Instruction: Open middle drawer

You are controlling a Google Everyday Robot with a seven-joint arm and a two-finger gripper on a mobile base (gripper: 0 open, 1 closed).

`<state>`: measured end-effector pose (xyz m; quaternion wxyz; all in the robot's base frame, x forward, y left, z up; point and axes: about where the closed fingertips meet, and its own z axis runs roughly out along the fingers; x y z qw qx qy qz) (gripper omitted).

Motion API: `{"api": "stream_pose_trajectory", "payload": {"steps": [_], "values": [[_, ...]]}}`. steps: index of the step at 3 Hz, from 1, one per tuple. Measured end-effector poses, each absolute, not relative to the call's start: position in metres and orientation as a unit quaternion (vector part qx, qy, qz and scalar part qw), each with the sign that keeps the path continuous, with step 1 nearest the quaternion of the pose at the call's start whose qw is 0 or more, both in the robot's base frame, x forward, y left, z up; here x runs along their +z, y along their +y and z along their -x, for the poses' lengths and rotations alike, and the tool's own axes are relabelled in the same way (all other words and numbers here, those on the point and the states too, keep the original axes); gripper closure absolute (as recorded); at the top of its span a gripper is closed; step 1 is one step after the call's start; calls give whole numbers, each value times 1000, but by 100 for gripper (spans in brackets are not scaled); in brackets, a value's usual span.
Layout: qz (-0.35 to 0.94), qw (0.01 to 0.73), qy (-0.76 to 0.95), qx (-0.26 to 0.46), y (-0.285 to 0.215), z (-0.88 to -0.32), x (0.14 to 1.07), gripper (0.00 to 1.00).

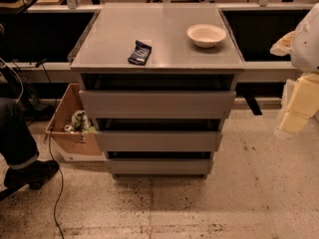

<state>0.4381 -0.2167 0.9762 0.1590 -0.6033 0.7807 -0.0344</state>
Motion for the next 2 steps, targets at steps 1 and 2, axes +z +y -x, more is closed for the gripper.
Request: {"api": "stream_pose_trajectory", "payload": {"steps": [1, 2], "values": [[603, 159, 781, -34, -217, -438, 976, 0], [601, 165, 782, -22, -218, -438, 948, 0]]}}
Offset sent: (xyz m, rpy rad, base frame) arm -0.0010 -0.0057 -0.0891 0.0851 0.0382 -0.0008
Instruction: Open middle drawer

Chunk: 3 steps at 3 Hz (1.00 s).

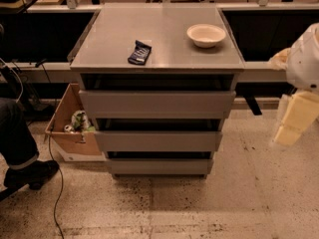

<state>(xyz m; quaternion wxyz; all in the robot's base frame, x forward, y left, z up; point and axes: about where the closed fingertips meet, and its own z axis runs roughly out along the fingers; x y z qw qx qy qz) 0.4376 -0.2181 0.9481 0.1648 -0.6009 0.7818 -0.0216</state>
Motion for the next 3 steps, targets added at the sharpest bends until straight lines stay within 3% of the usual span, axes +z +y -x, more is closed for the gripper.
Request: {"api": "stream_pose_trajectory", "payload": {"steps": [3], "values": [[630, 175, 754, 55, -192, -477, 765, 0]]}}
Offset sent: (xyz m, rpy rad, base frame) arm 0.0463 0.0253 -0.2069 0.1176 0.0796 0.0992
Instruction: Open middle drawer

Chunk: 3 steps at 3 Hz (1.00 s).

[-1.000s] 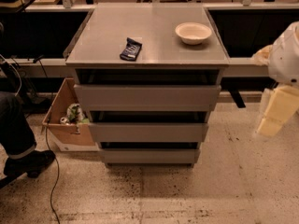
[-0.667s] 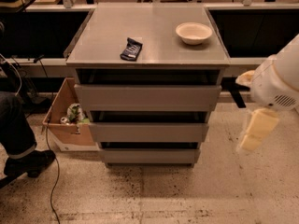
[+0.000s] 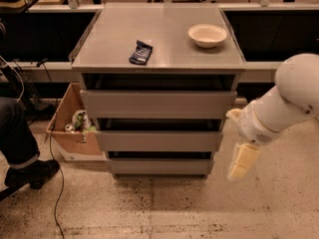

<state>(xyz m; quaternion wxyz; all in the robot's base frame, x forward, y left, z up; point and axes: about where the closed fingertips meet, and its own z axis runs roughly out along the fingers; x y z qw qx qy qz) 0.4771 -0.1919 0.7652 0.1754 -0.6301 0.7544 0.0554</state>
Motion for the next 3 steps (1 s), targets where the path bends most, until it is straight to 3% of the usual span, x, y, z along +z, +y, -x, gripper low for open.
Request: {"api": "stream_pose_trajectory", "payload": {"steps": [1, 3], "values": [[634, 190, 744, 89, -171, -490, 707, 0], [615, 203, 755, 107, -171, -493, 697, 0]]}}
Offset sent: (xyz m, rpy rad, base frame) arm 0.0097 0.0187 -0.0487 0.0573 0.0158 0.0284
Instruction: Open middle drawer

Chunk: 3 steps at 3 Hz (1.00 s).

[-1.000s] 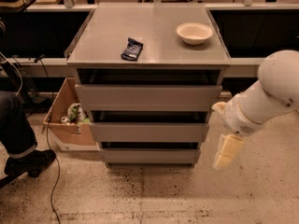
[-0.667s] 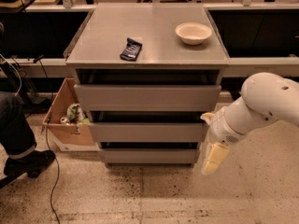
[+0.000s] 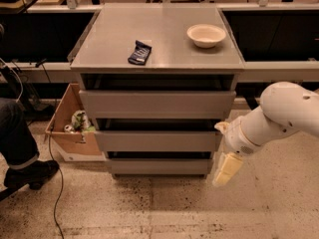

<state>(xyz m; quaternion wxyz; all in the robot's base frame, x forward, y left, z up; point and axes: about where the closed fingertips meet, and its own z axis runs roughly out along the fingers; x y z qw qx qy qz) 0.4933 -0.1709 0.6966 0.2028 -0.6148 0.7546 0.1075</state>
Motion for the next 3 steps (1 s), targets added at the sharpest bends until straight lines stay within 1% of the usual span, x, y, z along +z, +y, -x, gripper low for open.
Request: {"api": "stream_pose_trajectory", "payload": {"steps": [1, 3], "values": [[588, 239, 759, 147, -146, -519, 652, 0], [576, 281, 748, 172, -113, -572, 576, 0]]}}
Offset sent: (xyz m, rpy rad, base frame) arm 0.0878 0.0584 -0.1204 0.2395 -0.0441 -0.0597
